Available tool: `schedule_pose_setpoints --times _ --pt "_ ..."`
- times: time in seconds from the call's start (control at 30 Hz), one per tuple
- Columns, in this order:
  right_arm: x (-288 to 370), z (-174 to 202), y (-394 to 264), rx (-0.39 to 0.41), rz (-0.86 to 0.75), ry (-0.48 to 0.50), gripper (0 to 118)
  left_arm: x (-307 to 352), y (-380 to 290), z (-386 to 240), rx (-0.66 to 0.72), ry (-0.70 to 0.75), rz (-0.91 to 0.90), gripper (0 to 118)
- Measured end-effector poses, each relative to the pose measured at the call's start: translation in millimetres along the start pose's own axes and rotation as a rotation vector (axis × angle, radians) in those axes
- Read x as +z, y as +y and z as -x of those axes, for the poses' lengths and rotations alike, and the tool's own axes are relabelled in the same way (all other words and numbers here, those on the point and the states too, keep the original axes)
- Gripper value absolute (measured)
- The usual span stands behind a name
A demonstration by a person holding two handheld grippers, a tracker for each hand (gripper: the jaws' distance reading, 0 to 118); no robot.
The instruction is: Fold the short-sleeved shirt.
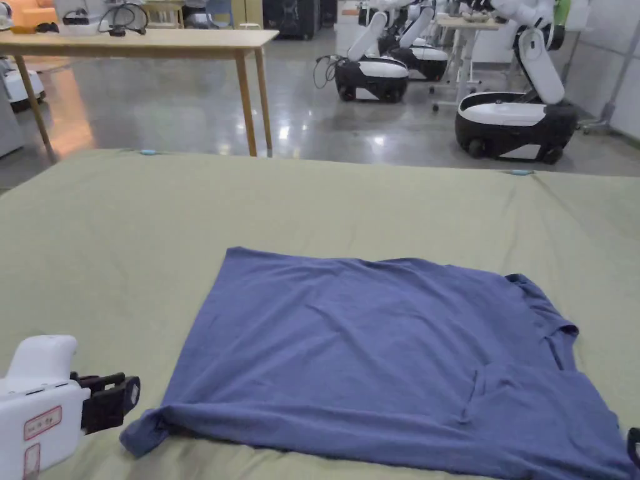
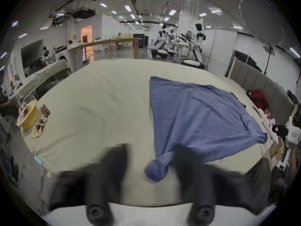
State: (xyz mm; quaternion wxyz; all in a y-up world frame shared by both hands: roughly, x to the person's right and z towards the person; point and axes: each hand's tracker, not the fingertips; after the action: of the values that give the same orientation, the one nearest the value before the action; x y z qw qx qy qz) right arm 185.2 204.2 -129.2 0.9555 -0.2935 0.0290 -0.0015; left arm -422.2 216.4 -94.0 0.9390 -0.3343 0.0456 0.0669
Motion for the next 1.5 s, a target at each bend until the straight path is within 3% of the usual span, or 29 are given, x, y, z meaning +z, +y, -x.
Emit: schedule_pose_setpoints --times 0.03,0.2,0.23,0.27,0.3,0.33,0.37,0.4,0.5,0.6,0.63,0.7,0.8,0.83,0.87,0.9,0.93,0.97,1.03,1.07,1.13,1.17,1.2,1.23,1.5 --pt "0.6 2.3 0.6 0.012 -0.010 -0.014 2 0.9 0.2 0.4 -0.005 0.008 -0.004 0" --pt "4.3 13.2 3.9 0.008 -0.022 -0.002 0 -1.9 -1.4 5.7 -0.010 -0.017 0.017 0" --pt "3.6 13.8 3.7 0.017 -0.020 -0.009 1 -6.0 -1.6 6.7 -0.022 -0.028 0.036 5" --pt "3.3 13.3 3.7 0.008 -0.016 0.000 1 -11.1 -2.5 8.4 -0.023 -0.041 0.056 25" --pt "3.4 12.9 3.6 -0.002 -0.013 0.003 1 -16.4 -3.3 10.0 -0.022 -0.048 0.083 80" --pt "3.6 12.2 3.3 -0.012 -0.013 -0.002 1 -19.9 -5.0 2.2 -0.024 -0.046 0.128 111" --pt "4.1 11.1 3.3 -0.020 -0.010 -0.001 1 -28.6 -7.1 1.9 -0.040 -0.048 0.177 113" --pt "3.1 6.3 1.9 -0.025 -0.008 -0.001 0 -31.7 -9.1 1.7 -0.042 -0.055 0.154 107" --pt "2.6 2.5 1.1 -0.020 0.006 -0.006 1 -50.8 -11.7 -2.1 -0.071 -0.044 0.209 105" --pt "-0.2 -1.1 -0.9 -0.019 0.021 -0.014 1 -64.0 -12.5 -8.2 -0.093 -0.045 0.231 97" --pt "0.1 -2.1 -1.4 -0.023 0.023 -0.016 1 -65.7 -10.4 -10.2 -0.100 -0.050 0.238 83" --pt "-4.7 -11.7 -4.2 -0.029 0.032 -0.010 1 -68.4 -7.3 -11.4 -0.111 -0.074 0.245 5" --pt "-4.9 -13.6 -6.0 -0.030 0.034 0.004 1 -65.5 -3.6 -17.5 -0.102 -0.087 0.245 5" --pt "-5.3 -14.9 -5.5 -0.029 0.034 0.021 7 -65.2 -2.8 -18.2 -0.109 -0.081 0.243 5" --pt "-6.4 -15.9 -4.6 -0.032 0.043 0.033 32 -65.3 -4.7 -17.9 -0.109 -0.075 0.244 5" --pt "-9.8 -16.6 -3.7 -0.034 0.064 0.047 82 -65.1 -4.8 -17.4 -0.106 -0.075 0.245 5" --pt "-14.4 -13.3 -6.2 -0.028 0.112 0.060 104 -64.6 -4.8 -17.0 -0.100 -0.077 0.246 5" --pt "-18.0 -13.3 -7.8 -0.012 0.112 0.075 110 -64.7 -5.3 -17.0 -0.096 -0.075 0.247 5" --pt "-27.3 -12.3 -12.0 0.012 0.165 0.051 110 -65.4 -6.5 -17.6 -0.096 -0.070 0.244 5" --pt "-33.1 -10.1 -15.3 0.021 0.174 0.050 109 -65.8 -7.2 -18.1 -0.097 -0.070 0.245 5" --pt "-40.8 -12.7 -18.4 0.024 0.189 0.064 84 -68.1 -8.7 -18.5 -0.095 -0.069 0.250 5" --pt "-44.1 -14.5 -18.7 0.025 0.197 0.065 59 -69.3 -8.9 -18.5 -0.095 -0.069 0.258 5" --pt "-46.1 -13.3 -19.7 0.031 0.202 0.060 20 -69.5 -9.1 -18.4 -0.096 -0.067 0.256 5" --pt "-48.2 -14.3 -19.9 0.044 0.206 0.043 3 -70.2 -8.7 -18.1 -0.093 -0.068 0.258 5" --pt "-46.6 -20.8 -5.1 0.037 0.189 0.049 3 -71.9 -4.8 -16.7 -0.077 -0.074 0.253 5"
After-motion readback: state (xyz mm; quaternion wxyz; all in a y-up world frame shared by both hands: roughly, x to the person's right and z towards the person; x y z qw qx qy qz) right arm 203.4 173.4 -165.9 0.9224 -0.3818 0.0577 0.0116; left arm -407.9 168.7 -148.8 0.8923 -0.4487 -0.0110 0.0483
